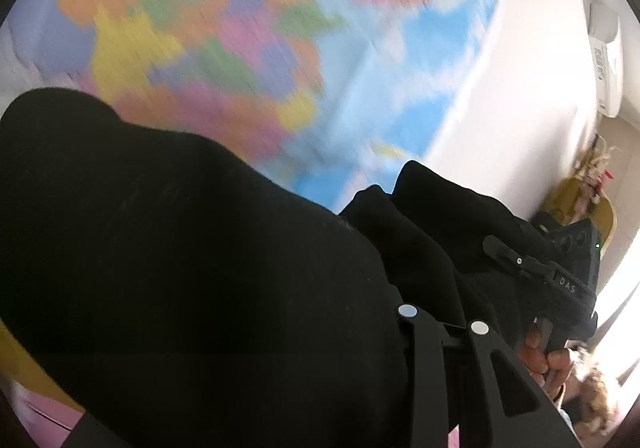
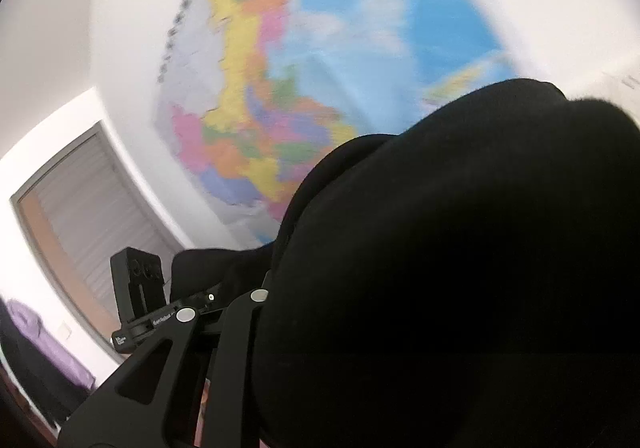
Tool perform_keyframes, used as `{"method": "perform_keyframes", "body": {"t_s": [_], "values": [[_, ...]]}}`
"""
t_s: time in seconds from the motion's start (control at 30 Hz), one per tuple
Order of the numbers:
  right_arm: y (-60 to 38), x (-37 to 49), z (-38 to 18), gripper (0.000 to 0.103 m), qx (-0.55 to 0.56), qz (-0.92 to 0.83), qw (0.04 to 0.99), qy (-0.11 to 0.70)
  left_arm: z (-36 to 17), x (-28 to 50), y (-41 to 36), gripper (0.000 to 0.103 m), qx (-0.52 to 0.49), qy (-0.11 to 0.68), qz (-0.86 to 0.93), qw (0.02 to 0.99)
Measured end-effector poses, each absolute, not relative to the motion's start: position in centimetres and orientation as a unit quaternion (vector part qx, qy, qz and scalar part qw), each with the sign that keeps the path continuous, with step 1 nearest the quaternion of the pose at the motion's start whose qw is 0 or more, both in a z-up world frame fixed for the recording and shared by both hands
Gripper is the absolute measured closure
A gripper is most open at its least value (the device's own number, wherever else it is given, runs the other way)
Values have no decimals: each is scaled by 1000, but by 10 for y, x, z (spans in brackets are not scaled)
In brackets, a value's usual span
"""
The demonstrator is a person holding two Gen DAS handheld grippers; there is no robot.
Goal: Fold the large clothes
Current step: 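Carry the black jacket bundle with both grippers toward the mustard clothes stack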
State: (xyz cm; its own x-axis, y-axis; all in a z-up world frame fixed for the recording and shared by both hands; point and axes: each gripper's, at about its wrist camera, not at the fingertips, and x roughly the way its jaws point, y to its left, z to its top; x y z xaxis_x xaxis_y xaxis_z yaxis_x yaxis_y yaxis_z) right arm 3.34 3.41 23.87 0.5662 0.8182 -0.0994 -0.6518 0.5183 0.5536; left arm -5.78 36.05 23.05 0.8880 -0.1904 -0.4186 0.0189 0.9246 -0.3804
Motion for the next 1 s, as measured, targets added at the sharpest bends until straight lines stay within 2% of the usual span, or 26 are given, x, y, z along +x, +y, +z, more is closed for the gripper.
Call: {"method": "perform_keyframes", "body": {"t_s": [0.23,0.43,0.67,0.83,1.0], "values": [[149,72,258,85,208,489,826,187,257,-81,454,71,-190,199,49,960],[238,108,252,85,193,522,804,207,249,-97,539,71,-197,184,130,954],[316,110,227,85,178,536,796,218,235,-93,615,71,-191,181,191,945],[357,112,185,85,129,524,813,220,200,-96,663,71,-189,166,225,941],[386,128,92,81,100,508,784,341,103,-87,714,71,-246,255,256,899]]}}
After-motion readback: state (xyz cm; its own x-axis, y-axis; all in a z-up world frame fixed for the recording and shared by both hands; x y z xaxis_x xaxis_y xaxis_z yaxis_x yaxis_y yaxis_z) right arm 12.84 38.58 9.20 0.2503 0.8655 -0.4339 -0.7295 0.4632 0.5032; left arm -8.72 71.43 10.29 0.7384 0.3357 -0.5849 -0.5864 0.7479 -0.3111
